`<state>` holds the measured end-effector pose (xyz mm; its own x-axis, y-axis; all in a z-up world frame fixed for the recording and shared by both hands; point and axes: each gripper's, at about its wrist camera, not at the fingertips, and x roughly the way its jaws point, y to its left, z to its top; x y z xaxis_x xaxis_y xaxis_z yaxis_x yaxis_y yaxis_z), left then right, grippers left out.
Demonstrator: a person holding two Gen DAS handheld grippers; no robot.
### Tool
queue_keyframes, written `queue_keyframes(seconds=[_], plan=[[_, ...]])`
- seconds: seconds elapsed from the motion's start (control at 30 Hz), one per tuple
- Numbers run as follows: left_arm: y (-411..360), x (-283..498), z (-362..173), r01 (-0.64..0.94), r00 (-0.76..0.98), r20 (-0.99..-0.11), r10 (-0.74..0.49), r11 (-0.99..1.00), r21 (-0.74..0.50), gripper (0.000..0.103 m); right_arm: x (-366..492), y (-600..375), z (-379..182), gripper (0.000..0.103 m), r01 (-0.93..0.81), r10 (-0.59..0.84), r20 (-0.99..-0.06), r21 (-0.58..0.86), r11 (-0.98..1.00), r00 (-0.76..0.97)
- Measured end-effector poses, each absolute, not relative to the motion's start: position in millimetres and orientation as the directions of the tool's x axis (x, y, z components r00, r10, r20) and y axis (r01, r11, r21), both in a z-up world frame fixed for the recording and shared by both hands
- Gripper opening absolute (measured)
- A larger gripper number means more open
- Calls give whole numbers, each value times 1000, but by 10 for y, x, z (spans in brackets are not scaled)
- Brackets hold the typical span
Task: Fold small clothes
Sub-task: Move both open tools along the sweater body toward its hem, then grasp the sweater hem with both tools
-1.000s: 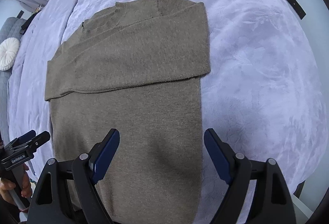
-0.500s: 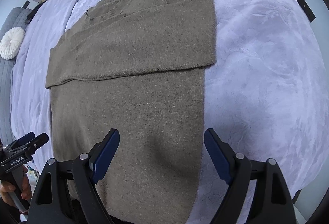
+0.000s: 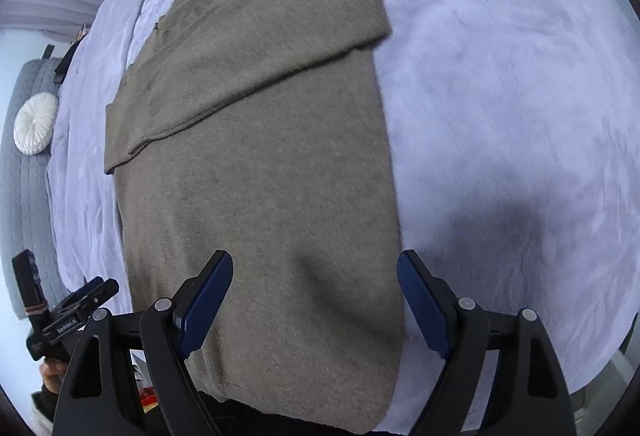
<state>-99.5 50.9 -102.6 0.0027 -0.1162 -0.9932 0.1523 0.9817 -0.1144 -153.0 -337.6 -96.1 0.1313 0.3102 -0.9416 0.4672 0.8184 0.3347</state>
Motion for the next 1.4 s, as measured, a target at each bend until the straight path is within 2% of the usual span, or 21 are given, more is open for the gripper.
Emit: queue_keyframes(seconds=[0.13, 0.27, 0.37, 0.5, 0.63, 0.7, 0.73, 0.77, 0.8, 0.83, 0.87, 0.9, 0.93, 1.03, 1.23, 1.4], plan=[[686, -1251, -1287, 152, -88, -982, -165, 972, -177, 103, -1995, -3496, -1116, 86, 548, 348, -927, 365, 752, 139], [758, -1456, -1448, 131, -167, -954, -248, 954, -271, 103, -2342, -3408, -1166, 87, 555, 491, -847, 513, 655, 204], [746, -1553, -1479, 142, -185, -942, -279, 941, -307, 103, -2484, -3199, -1260, 87, 541, 594, -777, 598, 591, 210], [706, -1609, -1434, 149, -207, -920, -334, 918, -367, 103, -2564, -3000, -1304, 87, 531, 633, -744, 632, 565, 213], [676, -1677, -1417, 150, -234, -900, -367, 901, -407, 103, -2645, -2907, -1321, 87, 522, 708, -672, 692, 499, 215], [675, -1697, -1426, 134, -239, -895, -376, 900, -414, 99, -2713, -2856, -1385, 87, 537, 716, -669, 685, 492, 197], [672, -1713, -1417, 124, -237, -895, -379, 901, -415, 93, -2730, -2844, -1414, 87, 550, 717, -670, 679, 485, 195], [687, -1706, -1419, 116, -238, -895, -377, 904, -411, 78, -2739, -2840, -1436, 87, 566, 717, -668, 676, 472, 199], [736, -1709, -1419, 109, -236, -899, -369, 909, -402, 58, -2755, -2841, -1441, 80, 581, 715, -666, 674, 456, 211], [800, -1708, -1421, 101, -228, -904, -361, 915, -391, 45, -2778, -2859, -1430, 60, 593, 709, -670, 668, 449, 219], [843, -1707, -1432, 88, -225, -902, -370, 914, -397, 18, -2793, -2865, -1426, 45, 601, 702, -679, 658, 453, 215], [862, -1736, -1406, 69, -227, -891, -394, 906, -418, 13, -2812, -2866, -1430, 14, 610, 696, -690, 644, 463, 200], [913, -1719, -1424, 44, -228, -877, -422, 896, -443, 13, -2814, -2862, -1440, 8, 613, 695, -693, 637, 467, 190], [974, -1687, -1352, 13, -218, -846, -487, 865, -501, 13, -2803, -2884, -1370, 7, 595, 714, -666, 670, 444, 216], [1025, -1369, -964, -47, -127, -766, -631, 775, -631, 13, -2535, -2989, -1027, 7, 511, 776, -489, 821, 255, 399], [942, -841, -551, -42, 22, -733, -680, 731, -681, 13, -2014, -3110, -718, 7, 413, 781, -377, 895, 169, 498]])
